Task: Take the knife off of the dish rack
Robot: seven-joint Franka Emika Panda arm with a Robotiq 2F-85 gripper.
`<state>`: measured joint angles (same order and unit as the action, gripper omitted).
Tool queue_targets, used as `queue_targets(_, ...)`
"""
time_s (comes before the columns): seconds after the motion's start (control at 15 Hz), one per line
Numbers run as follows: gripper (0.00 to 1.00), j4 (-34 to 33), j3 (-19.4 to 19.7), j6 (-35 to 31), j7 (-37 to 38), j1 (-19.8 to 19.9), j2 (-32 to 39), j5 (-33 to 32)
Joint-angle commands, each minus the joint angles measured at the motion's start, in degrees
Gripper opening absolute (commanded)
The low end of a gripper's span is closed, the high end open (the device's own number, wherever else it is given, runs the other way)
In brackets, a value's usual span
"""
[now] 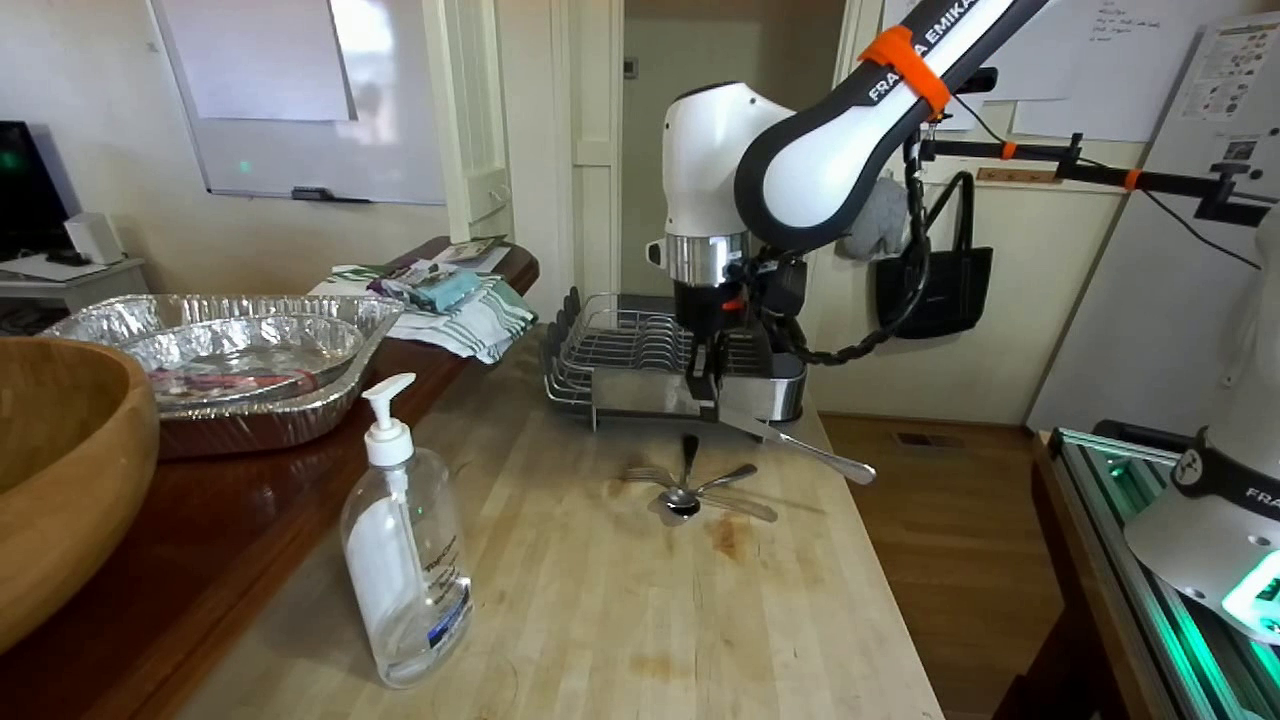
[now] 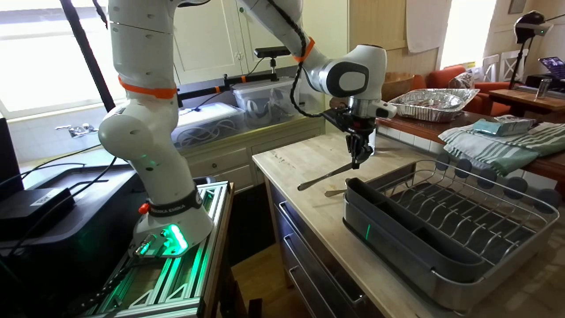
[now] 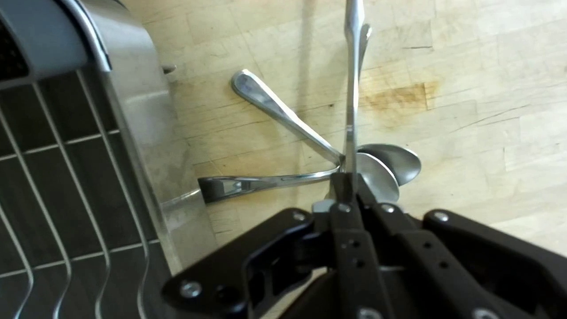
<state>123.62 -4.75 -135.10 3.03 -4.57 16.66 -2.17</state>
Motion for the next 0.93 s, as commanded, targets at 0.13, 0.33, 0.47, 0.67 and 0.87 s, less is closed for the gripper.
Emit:
queue_targets(0.13,0.01,-4.3,1.2,-0.6,0.4,-1.0,5.9,-2.7)
queue_targets(0.33,0.01,-5.6,1.7,-1.1,0.7,-1.3,7.9,-3.5)
queue_targets(0.47,0.01,-6.5,1.9,-1.7,0.8,-1.6,9.2,-3.8)
queue_targets(0.67,0.01,-8.0,2.4,-2.5,1.1,-2.1,11.2,-4.7)
queue_targets(0.87,0.01,-9.3,3.0,-3.3,1.4,-2.7,13.4,-5.5)
